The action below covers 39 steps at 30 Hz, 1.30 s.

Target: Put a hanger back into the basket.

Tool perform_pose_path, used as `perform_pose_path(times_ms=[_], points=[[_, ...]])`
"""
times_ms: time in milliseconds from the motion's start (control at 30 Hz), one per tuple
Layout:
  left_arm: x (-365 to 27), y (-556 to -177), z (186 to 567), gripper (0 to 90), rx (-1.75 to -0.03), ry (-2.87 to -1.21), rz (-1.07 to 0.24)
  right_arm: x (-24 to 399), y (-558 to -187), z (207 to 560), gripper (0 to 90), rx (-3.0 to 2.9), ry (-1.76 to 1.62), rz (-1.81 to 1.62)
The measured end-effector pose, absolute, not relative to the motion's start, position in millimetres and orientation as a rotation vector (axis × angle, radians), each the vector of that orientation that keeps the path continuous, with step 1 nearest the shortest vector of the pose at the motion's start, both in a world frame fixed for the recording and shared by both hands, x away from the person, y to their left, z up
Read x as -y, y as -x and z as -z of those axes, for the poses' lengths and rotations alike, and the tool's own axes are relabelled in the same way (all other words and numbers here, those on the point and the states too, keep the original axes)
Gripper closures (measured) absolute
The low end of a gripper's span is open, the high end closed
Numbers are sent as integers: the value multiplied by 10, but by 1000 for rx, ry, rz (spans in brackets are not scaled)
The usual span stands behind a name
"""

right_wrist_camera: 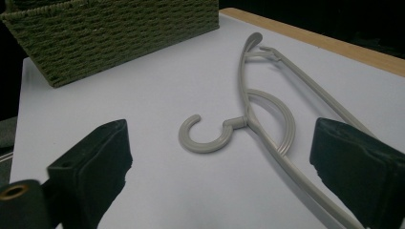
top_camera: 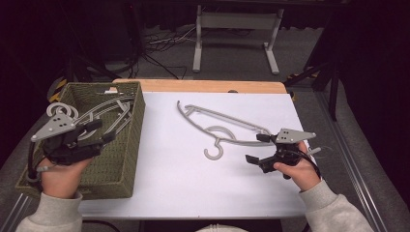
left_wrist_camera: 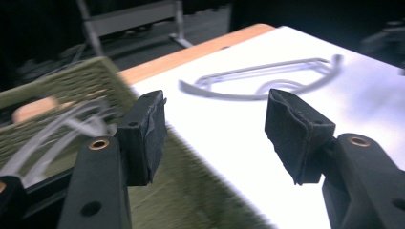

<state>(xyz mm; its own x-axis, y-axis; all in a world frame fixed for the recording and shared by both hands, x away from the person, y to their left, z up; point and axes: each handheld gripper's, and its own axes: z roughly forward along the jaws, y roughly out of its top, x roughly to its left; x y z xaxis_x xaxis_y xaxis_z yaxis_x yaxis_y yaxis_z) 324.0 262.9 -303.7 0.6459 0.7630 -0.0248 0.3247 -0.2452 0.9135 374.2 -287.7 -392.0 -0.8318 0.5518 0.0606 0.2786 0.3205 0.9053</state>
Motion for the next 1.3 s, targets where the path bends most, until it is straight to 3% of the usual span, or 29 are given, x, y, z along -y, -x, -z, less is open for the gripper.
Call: perform_pose_path(times_ms=[133,200,333,367,700,1100,1300], points=[[-2357,-3159,3062,406,-781,-1833,-498,2885,-3782,3901,183,-2334,-771,-1492],[-2190,-3111,3091,411,-743,-1842,-491,2885,-3812,3860,368,-2345,-753,-1471],[-1991,-3051,3142,426,-694,-1824,-471,2872,-3882,3793,868,-2384,-718,-1415],[-1950,-3054,3158,432,-690,-1825,-451,2864,-3906,3780,900,-2380,-730,-1406],[-1767,-3105,3282,423,-660,-1887,-409,2664,-4295,3805,900,-2429,-845,-1246],[-1677,-3122,3359,412,-636,-1916,-390,2485,-4778,4284,900,-2482,-977,-970],[-1658,-3122,3375,410,-633,-1917,-385,2482,-4769,4426,900,-2544,-982,-908]])
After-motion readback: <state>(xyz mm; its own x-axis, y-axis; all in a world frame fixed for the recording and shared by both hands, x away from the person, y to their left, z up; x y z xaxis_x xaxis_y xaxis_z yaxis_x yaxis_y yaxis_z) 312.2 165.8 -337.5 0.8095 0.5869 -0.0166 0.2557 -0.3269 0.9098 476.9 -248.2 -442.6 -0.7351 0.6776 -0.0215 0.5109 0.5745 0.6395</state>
